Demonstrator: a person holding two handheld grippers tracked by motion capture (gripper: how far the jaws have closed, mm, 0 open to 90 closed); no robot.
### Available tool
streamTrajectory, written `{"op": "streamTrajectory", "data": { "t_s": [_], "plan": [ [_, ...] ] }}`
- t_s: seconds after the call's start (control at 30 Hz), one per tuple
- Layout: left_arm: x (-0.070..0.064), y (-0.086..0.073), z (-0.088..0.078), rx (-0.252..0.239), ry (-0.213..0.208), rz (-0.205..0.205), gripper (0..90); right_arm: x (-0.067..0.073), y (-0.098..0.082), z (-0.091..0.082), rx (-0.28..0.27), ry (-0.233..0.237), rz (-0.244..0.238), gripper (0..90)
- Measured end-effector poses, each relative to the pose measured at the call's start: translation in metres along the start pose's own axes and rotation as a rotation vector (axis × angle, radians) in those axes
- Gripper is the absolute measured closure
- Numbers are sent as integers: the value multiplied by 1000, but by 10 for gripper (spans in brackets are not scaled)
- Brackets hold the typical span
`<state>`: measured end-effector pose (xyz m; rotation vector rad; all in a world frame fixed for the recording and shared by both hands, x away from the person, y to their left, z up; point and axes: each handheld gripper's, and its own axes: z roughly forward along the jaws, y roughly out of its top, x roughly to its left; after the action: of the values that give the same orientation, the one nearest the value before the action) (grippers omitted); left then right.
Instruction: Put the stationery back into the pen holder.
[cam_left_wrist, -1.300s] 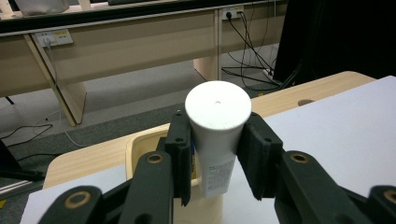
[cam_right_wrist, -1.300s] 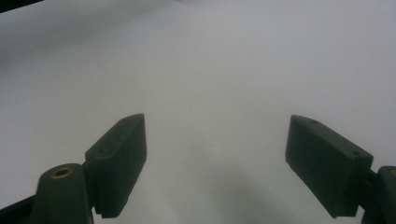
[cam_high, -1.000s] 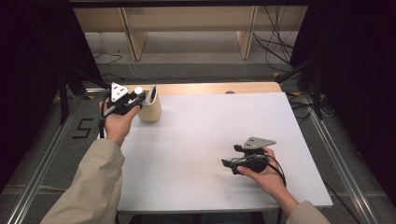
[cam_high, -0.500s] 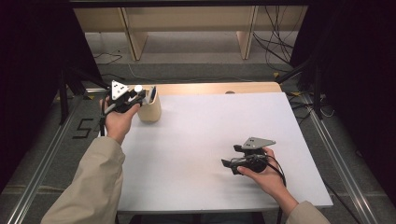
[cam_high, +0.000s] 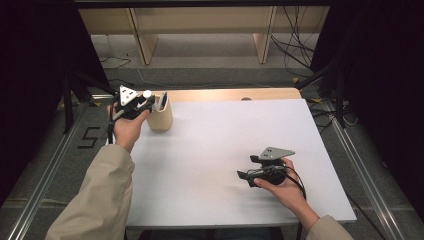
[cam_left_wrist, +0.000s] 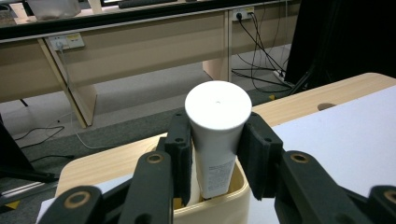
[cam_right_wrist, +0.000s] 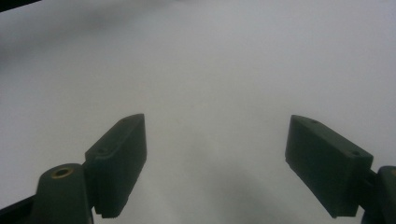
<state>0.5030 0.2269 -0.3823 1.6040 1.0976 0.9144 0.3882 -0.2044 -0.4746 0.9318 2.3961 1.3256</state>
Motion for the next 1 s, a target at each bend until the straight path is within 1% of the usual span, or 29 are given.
{"op": "streamTrajectory", "data": {
  "t_s": [0.37,1.0],
  "plan": [
    [4,-3,4,7,18,5,667,0,0,0,0,1,0,216],
    [7,-6,9,17,28,11,667,1,0,0,0,5,5,215]
  ]
}}
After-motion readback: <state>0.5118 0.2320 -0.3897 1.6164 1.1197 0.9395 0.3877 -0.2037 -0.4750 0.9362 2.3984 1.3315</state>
